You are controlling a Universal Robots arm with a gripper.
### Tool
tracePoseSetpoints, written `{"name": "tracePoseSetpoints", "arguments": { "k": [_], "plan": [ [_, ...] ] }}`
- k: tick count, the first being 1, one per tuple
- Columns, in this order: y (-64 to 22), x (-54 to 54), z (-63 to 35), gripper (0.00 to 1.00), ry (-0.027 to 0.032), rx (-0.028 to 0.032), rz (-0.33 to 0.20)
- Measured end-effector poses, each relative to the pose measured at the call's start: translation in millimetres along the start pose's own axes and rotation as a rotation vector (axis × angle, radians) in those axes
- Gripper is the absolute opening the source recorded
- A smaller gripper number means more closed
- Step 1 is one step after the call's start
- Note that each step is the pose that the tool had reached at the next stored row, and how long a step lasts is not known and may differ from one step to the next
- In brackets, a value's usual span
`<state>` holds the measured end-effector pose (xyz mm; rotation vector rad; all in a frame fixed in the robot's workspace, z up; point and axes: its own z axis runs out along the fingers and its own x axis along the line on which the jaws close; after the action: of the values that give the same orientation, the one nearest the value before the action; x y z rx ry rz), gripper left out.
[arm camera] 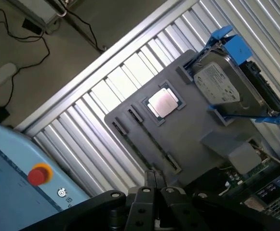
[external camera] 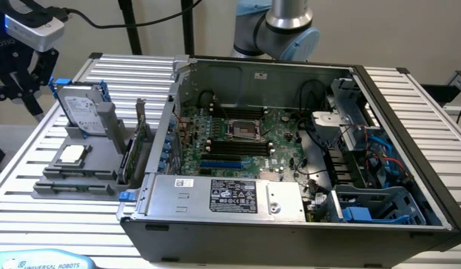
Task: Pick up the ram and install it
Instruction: 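Pick up the ram and move it above insertion slot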
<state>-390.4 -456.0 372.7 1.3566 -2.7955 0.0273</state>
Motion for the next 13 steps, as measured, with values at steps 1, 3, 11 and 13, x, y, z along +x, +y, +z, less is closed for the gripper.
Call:
{"name": "tracePoseSetpoints", "arguments": {
  "k": [1, 3, 11, 13],
  "plan": [
    [0.0, 0.0, 0.1, 0.11, 0.0003, 0.0006, -0.018],
    [0.0, 0.0, 0.3, 0.11, 0.0006, 0.0017, -0.054],
    [0.0, 0.0, 0.9, 0.11, 0.0009, 0.0073, -0.199],
    [0.0, 0.0, 1.1, 0.11, 0.0009, 0.0088, -0.235]
  ]
}}
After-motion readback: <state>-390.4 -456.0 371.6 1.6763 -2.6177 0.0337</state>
